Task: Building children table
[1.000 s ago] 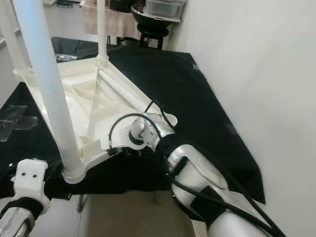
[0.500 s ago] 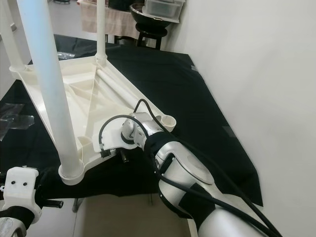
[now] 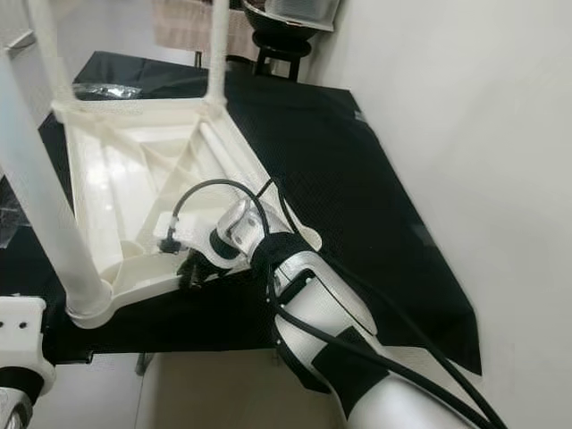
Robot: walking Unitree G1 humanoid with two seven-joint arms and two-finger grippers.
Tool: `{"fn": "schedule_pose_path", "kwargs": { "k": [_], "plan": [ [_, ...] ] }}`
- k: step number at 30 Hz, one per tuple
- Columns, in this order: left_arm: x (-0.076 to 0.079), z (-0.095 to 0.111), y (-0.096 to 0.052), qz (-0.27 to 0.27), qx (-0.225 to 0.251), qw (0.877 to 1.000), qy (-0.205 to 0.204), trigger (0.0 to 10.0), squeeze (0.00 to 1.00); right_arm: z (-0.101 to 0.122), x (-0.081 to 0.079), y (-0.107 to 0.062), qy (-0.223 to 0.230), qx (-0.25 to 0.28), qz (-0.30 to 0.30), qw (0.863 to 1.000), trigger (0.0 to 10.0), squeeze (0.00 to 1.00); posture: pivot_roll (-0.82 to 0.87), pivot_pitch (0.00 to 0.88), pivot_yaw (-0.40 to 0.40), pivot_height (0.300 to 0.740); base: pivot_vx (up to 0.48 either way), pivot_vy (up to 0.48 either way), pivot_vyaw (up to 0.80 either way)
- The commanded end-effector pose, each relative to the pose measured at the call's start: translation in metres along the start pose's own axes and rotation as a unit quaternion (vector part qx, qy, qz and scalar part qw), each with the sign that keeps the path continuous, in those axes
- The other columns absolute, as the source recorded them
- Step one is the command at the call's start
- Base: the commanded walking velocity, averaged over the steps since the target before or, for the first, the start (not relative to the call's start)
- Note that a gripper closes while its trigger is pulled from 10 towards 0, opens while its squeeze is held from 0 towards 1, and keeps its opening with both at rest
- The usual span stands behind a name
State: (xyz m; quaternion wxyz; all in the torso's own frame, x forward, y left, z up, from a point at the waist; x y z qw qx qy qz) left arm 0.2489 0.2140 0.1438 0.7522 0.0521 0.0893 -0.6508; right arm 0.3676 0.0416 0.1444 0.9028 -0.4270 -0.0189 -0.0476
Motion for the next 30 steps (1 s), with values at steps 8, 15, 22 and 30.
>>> {"fn": "schedule_pose_path", "kwargs": {
  "k": [8, 15, 22, 30],
  "plan": [
    [0.024, 0.001, 0.003, -0.054, 0.0, 0.998, -0.01, 10.0, 0.0, 0.052, -0.006, 0.013, 0.068, 0.107, -0.031, 0.991, 0.0, 0.0, 0.08, 0.103, -0.195, 0.74, 0.0, 0.0, 0.0],
    [0.026, 0.004, 0.006, -0.056, 0.006, 0.998, -0.009, 10.0, 0.0, 0.114, 0.001, 0.016, 0.112, 0.247, -0.145, 0.952, 9.8, 0.0, 0.09, 0.08, -0.191, 0.74, 0.0, 0.0, 0.0],
    [0.027, 0.005, 0.009, -0.056, 0.009, 0.998, -0.007, 10.0, 0.0, 0.115, 0.007, 0.017, 0.115, 0.256, -0.194, 0.94, 10.0, 1.0, 0.09, 0.076, -0.192, 0.74, 0.0, 0.0, 0.0],
    [0.03, 0.005, 0.012, -0.062, 0.01, 0.998, -0.007, 10.0, 0.0, 0.125, 0.004, 0.007, 0.102, 0.311, -0.159, 0.932, 10.0, 1.0, 0.08, 0.081, -0.178, 0.74, 0.0, 0.0, 0.0]
  ]
}}
Point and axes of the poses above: a point about 5 cm out from each wrist's last joint towards the gripper, its own y axis pointing out of the wrist towards the gripper, its own z axis along the axis of the wrist's last joint, x = y × z, the point moved 6 cm from there along y, pointing out of the wrist towards the gripper, and after that the axes turned 2 degrees about y, right-handed, at the moved point
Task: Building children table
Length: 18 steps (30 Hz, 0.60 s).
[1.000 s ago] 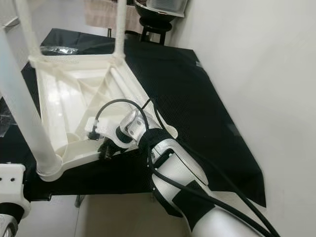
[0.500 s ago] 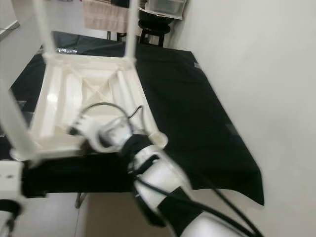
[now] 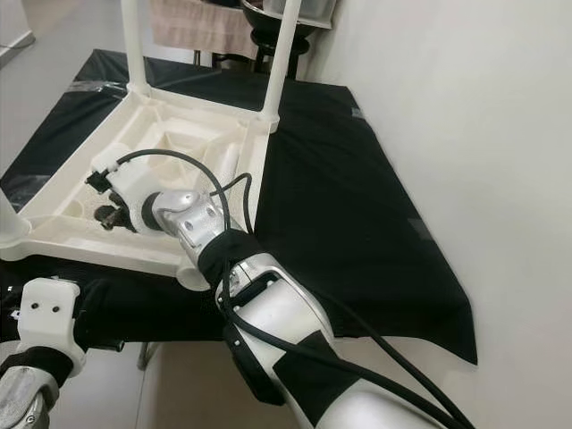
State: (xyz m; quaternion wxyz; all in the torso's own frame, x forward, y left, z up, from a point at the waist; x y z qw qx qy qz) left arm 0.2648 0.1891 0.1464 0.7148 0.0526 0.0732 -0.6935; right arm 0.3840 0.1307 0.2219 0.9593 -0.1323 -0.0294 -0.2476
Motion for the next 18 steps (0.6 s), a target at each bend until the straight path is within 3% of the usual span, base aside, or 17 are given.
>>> {"fn": "schedule_pose_path", "kwargs": {
  "k": [1, 2, 3, 5, 6, 7, 8, 9, 10, 11, 13, 14, 15, 18],
  "plan": [
    [0.005, -0.003, 0.002, -0.008, -0.006, 1.0, 0.003, 10.0, 0.0, 0.003, -0.01, 0.002, 0.04, 0.032, 0.023, 0.998, 10.0, 1.0, 0.07, 0.081, -0.173, 0.74, 0.0, 0.0, 0.0],
    [0.005, -0.003, 0.003, -0.009, -0.005, 1.0, 0.003, 10.0, 0.0, 0.005, -0.005, 0.0, 0.05, 0.041, 0.016, 0.998, 10.0, 1.0, 0.07, 0.08, -0.171, 0.74, 0.0, 0.0, 0.0],
    [0.006, -0.002, 0.004, -0.011, -0.004, 1.0, 0.003, 10.0, 0.0, 0.006, 0.004, -0.005, 0.064, 0.051, 0.007, 0.997, 10.0, 0.72, 0.07, 0.08, -0.168, 0.74, 0.0, 0.0, 0.0],
    [0.006, -0.002, 0.005, -0.012, -0.003, 1.0, 0.004, 10.0, 0.0, 0.007, 0.009, -0.008, 0.072, 0.057, 0.001, 0.996, 10.0, 0.72, 0.07, 0.08, -0.168, 0.74, 0.0, 0.0, 0.0],
    [0.007, -0.001, 0.007, -0.015, -0.001, 1.0, 0.004, 10.0, 0.0, 0.008, 0.02, -0.014, 0.093, 0.066, -0.015, 0.993, 10.0, 0.56, 0.06, 0.075, -0.16, 0.74, 0.0, 0.0, 0.0],
    [0.008, 0.0, 0.009, -0.017, 0.002, 1.0, 0.005, 10.0, 0.0, 0.01, 0.031, -0.02, 0.114, 0.075, -0.028, 0.99, 10.0, 0.52, 0.05, 0.074, -0.158, 0.74, 0.0, 0.0, 0.0],
    [0.008, 0.0, 0.009, -0.017, 0.002, 1.0, 0.005, 10.0, 0.0, 0.01, 0.031, -0.02, 0.114, 0.075, -0.028, 0.99, 10.0, 0.52, 0.05, 0.074, -0.158, 0.74, 0.0, 0.0, 0.0],
    [0.01, 0.003, 0.014, -0.023, 0.008, 1.0, 0.004, 10.0, 0.0, 0.013, 0.055, -0.034, 0.144, 0.093, -0.062, 0.983, 10.0, 0.28, 0.04, 0.064, -0.146, 0.74, 0.0, 0.0, 0.0],
    [0.01, 0.003, 0.014, -0.023, 0.008, 1.0, 0.004, 10.0, 0.0, 0.013, 0.055, -0.034, 0.144, 0.093, -0.062, 0.983, 10.0, 0.28, 0.04, 0.064, -0.146, 0.74, 0.0, 0.0, 0.0],
    [0.012, 0.005, 0.018, -0.028, 0.013, 1.0, 0.004, 10.0, 0.0, 0.015, 0.068, -0.043, 0.148, 0.104, -0.086, 0.98, 10.0, 0.02, 0.03, 0.061, -0.143, 0.74, 0.0, 0.0, 0.0],
    [0.017, 0.009, 0.024, -0.038, 0.021, 0.999, 0.001, 10.0, 0.0, 0.02, 0.09, -0.062, 0.146, 0.134, -0.134, 0.971, 10.0, 0.0, 0.02, 0.054, -0.138, 0.74, 0.0, 0.0, 0.0],
    [0.017, 0.009, 0.024, -0.038, 0.021, 0.999, 0.001, 10.0, 0.0, 0.02, 0.09, -0.062, 0.146, 0.134, -0.134, 0.971, 10.0, 0.0, 0.02, 0.054, -0.138, 0.74, 0.0, 0.0, 0.0],
    [0.023, 0.015, 0.032, -0.047, 0.032, 0.998, 0.0, 10.0, 0.0, 0.027, 0.102, -0.077, 0.117, 0.163, -0.172, 0.965, 10.0, 0.0, 0.01, 0.045, -0.133, 0.74, 0.0, 0.0, 0.0],
    [0.026, 0.019, 0.036, -0.053, 0.038, 0.998, -0.002, 10.0, 0.0, 0.027, 0.106, -0.083, 0.101, 0.166, -0.189, 0.963, 10.0, 0.0, 0.0, 0.034, -0.127, 0.74, 0.0, 0.0, 0.0]
  ]
}}
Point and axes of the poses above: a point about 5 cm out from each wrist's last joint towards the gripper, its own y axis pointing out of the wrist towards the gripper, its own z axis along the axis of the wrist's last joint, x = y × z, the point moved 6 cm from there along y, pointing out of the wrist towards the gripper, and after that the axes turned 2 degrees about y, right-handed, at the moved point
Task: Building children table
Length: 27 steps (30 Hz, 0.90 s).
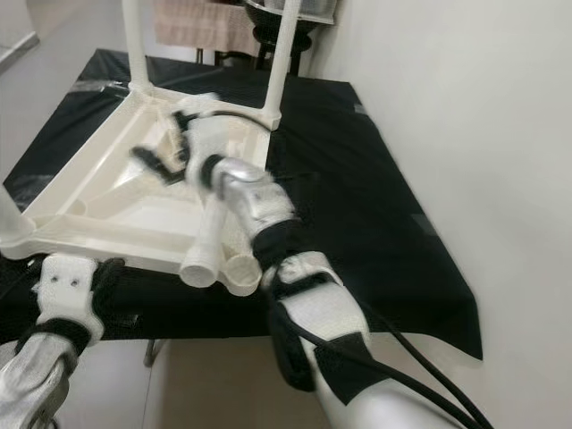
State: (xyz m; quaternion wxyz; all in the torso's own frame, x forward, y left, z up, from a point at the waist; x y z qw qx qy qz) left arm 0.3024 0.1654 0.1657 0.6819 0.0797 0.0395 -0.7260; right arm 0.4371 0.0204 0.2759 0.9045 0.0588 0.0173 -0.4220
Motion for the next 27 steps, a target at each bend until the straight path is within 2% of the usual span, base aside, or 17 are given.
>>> {"fn": "schedule_pose_path", "kwargs": {
  "k": [1, 4, 5, 6, 7, 9, 11, 12, 13, 14, 15, 16, 19, 23, 25, 27],
  "plan": [
    [0.008, -0.003, 0.004, -0.016, -0.003, 1.0, 0.001, 10.0, 0.0, 0.007, 0.005, -0.005, -0.022, 0.016, -0.014, 1.0, 10.0, 0.0, 0.0, 0.032, -0.126, 0.74, 0.0, 0.0, 0.0],
    [0.01, 0.0, 0.008, -0.023, 0.003, 1.0, -0.002, 10.0, 0.0, 0.008, 0.006, -0.009, -0.022, 0.021, -0.013, 0.999, 10.0, 0.0, -0.01, 0.02, -0.118, 0.74, 0.0, 0.0, 0.0],
    [0.016, 0.003, 0.013, -0.038, 0.01, 0.999, -0.002, 10.0, 0.0, 0.011, 0.0, -0.02, -0.021, 0.044, 0.018, 0.999, 10.0, 0.0, -0.02, 0.009, -0.115, 0.74, 0.0, 0.0, 0.0],
    [0.016, 0.003, 0.013, -0.038, 0.01, 0.999, -0.002, 10.0, 0.0, 0.011, 0.0, -0.02, -0.021, 0.044, 0.018, 0.999, 10.0, 0.0, -0.02, 0.009, -0.115, 0.74, 0.0, 0.0, 0.0],
    [0.022, 0.005, 0.017, -0.053, 0.014, 0.999, 0.0, 10.0, 0.0, 0.008, -0.007, -0.031, -0.023, 0.052, 0.054, 0.997, 10.0, 0.0, -0.03, 0.0, -0.112, 0.74, 0.0, 0.0, 0.0],
    [0.025, 0.002, 0.02, -0.063, 0.013, 0.998, 0.012, 10.0, 0.0, -0.015, -0.029, -0.061, -0.084, 0.034, 0.147, 0.985, 10.0, 0.0, -0.02, 0.0, -0.115, 0.74, 0.0, 0.0, 0.0],
    [0.025, 0.002, 0.02, -0.063, 0.013, 0.998, 0.012, 10.0, 0.0, -0.015, -0.029, -0.061, -0.084, 0.034, 0.147, 0.985, 10.0, 0.0, -0.02, 0.0, -0.115, 0.74, 0.0, 0.0, 0.0],
    [0.02, -0.005, 0.019, -0.053, 0.004, 0.998, 0.019, 10.0, 0.0, -0.035, -0.038, -0.077, -0.146, 0.007, 0.189, 0.971, 10.0, 0.0, -0.02, 0.0, -0.118, 0.74, 0.0, 0.0, 0.0],
    [0.013, -0.012, 0.017, -0.041, -0.005, 0.999, 0.023, 10.0, 0.0, -0.053, -0.038, -0.09, -0.186, -0.025, 0.208, 0.96, 10.0, 0.0, -0.02, 0.0, -0.117, 0.74, 0.0, 0.0, 0.0],
    [0.013, -0.012, 0.017, -0.041, -0.005, 0.999, 0.023, 10.0, 0.0, -0.053, -0.038, -0.09, -0.186, -0.025, 0.208, 0.96, 10.0, 0.0, -0.02, 0.0, -0.117, 0.74, 0.0, 0.0, 0.0],
    [0.009, -0.016, 0.016, -0.033, -0.01, 0.999, 0.026, 10.0, 0.0, -0.064, -0.036, -0.097, -0.207, -0.045, 0.214, 0.953, 10.0, 0.0, -0.02, 0.0, -0.117, 0.74, 0.0, 0.0, 0.0],
    [0.002, -0.022, 0.013, -0.023, -0.019, 0.999, 0.026, 10.0, 0.0, -0.069, -0.028, -0.102, -0.207, -0.061, 0.199, 0.956, 10.0, 0.0, -0.02, 0.0, -0.117, 0.74, 0.0, 0.0, 0.0],
    [-0.003, -0.029, 0.009, -0.013, -0.029, 0.999, 0.025, 10.0, 0.0, -0.071, -0.018, -0.107, -0.195, -0.07, 0.177, 0.962, 10.0, 0.0, -0.02, 0.0, -0.115, 0.74, 0.0, 0.0, 0.0],
    [-0.003, -0.033, 0.004, -0.014, -0.035, 0.999, 0.022, 10.0, 0.0, -0.07, -0.015, -0.113, -0.189, -0.07, 0.17, 0.965, 10.0, 0.0, -0.02, 0.0, -0.111, 0.74, 0.0, 0.0, 0.0],
    [0.0, -0.037, 0.002, -0.026, -0.038, 0.998, 0.034, 10.0, 0.0, -0.076, -0.01, -0.129, -0.198, -0.09, 0.161, 0.963, 10.0, 0.0, -0.02, 0.0, -0.104, 0.74, 0.0, 0.48, 0.0],
    [0.001, -0.037, 0.002, -0.03, -0.039, 0.998, 0.036, 10.0, 0.0, -0.078, -0.009, -0.133, -0.202, -0.095, 0.158, 0.962, 10.0, 0.0, -0.02, 0.0, -0.104, 0.74, 0.0, 0.48, 0.0]
  ]
}}
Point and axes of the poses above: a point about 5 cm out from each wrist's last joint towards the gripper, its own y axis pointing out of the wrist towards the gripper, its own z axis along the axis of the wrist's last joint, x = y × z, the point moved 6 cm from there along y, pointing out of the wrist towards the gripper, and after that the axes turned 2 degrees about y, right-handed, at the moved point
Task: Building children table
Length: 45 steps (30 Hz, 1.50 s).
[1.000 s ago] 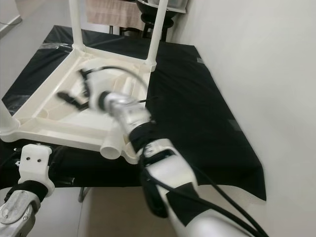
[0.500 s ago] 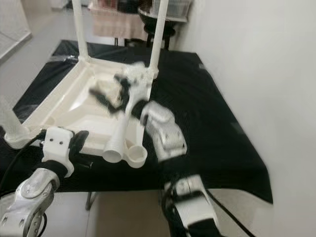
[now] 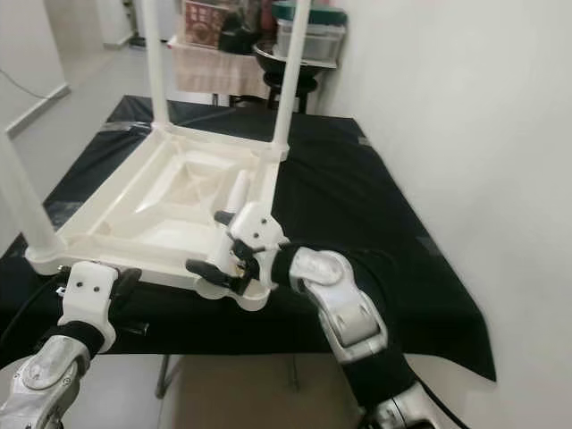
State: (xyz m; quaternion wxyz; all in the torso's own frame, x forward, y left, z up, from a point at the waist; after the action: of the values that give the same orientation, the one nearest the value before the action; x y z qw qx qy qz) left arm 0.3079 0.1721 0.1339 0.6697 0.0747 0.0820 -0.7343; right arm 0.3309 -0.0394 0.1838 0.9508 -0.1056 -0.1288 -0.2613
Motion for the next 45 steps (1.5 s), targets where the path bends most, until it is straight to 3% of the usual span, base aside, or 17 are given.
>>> {"fn": "schedule_pose_path", "kwargs": {
  "k": [1, 7, 16, 19, 25, 36, 38, 40, 41, 43, 44, 45],
  "plan": [
    [0.003, -0.005, -0.002, -0.013, -0.006, 1.0, 0.012, 10.0, 0.0, -0.001, 0.005, -0.009, -0.01, -0.01, -0.012, 1.0, 10.0, 0.0, -0.02, 0.0, -0.103, 0.74, 0.0, 0.48, 0.0],
    [0.015, 0.002, -0.003, -0.056, 0.009, 0.998, 0.005, 10.0, 0.0, -0.012, 0.008, -0.029, -0.008, -0.032, -0.037, 0.999, 10.0, 0.0, -0.03, 0.0, -0.09, 0.74, 0.0, 0.24, 0.0],
    [0.039, 0.015, 0.002, -0.126, 0.024, 0.992, -0.008, 10.0, 0.0, -0.036, 0.01, -0.036, -0.052, -0.109, -0.064, 0.991, 10.0, 0.0, -0.04, 0.0, -0.087, 0.74, 0.0, 0.0, 0.0],
    [0.06, 0.016, -0.003, -0.188, 0.024, 0.982, 0.003, 10.0, 0.0, -0.043, 0.014, -0.044, -0.059, -0.132, -0.067, 0.987, 10.0, 0.0, -0.04, 0.0, -0.086, 0.74, 0.0, 0.0, 0.0],
    [0.081, 0.006, -0.011, -0.263, 0.011, 0.965, 0.015, 10.0, 0.0, -0.052, 0.019, -0.06, -0.081, -0.172, -0.06, 0.98, 10.0, 0.0, -0.05, 0.0, -0.085, 0.74, 0.0, 0.0, 0.0],
    [0.083, 0.005, -0.01, -0.278, 0.007, 0.96, 0.021, 10.0, 0.0, -0.062, 0.015, -0.05, -0.08, -0.201, -0.073, 0.974, 10.0, 0.0, -0.05, 0.0, -0.083, 0.74, 0.0, 0.0, 0.0],
    [0.082, 0.005, -0.01, -0.278, 0.008, 0.96, 0.02, 10.0, 0.0, -0.067, 0.022, -0.047, -0.061, -0.21, -0.106, 0.97, 10.0, 0.0, -0.05, 0.0, -0.083, 0.74, 0.0, 0.0, 0.0],
    [0.082, 0.006, -0.009, -0.279, 0.009, 0.96, 0.018, 10.0, 0.0, -0.078, 0.041, -0.053, -0.047, -0.241, -0.175, 0.953, 10.0, 0.0, -0.06, 0.0, -0.087, 0.74, 0.0, 0.0, 0.0],
    [0.082, 0.006, -0.009, -0.279, 0.009, 0.96, 0.018, 10.0, 0.0, -0.078, 0.041, -0.053, -0.047, -0.241, -0.175, 0.953, 10.0, 0.0, -0.06, 0.0, -0.087, 0.74, 0.0, 0.0, 0.0],
    [0.081, 0.006, -0.009, -0.28, 0.011, 0.96, 0.017, 10.0, 0.0, -0.086, 0.057, -0.063, -0.039, -0.271, -0.238, 0.932, 10.0, 0.0, -0.06, 0.0, -0.087, 0.74, 0.0, 0.0, 0.0],
    [0.081, 0.006, -0.009, -0.28, 0.011, 0.96, 0.017, 10.0, 0.0, -0.086, 0.057, -0.063, -0.039, -0.271, -0.238, 0.932, 10.0, 0.0, -0.06, 0.0, -0.087, 0.74, 0.0, 0.0, 0.0],
    [0.081, 0.006, -0.009, -0.279, 0.011, 0.96, 0.017, 10.0, 0.0, -0.09, 0.061, -0.069, -0.033, -0.283, -0.261, 0.922, 10.0, 0.0, -0.06, 0.0, -0.091, 0.74, 0.0, 0.0, 0.0]
  ]
}}
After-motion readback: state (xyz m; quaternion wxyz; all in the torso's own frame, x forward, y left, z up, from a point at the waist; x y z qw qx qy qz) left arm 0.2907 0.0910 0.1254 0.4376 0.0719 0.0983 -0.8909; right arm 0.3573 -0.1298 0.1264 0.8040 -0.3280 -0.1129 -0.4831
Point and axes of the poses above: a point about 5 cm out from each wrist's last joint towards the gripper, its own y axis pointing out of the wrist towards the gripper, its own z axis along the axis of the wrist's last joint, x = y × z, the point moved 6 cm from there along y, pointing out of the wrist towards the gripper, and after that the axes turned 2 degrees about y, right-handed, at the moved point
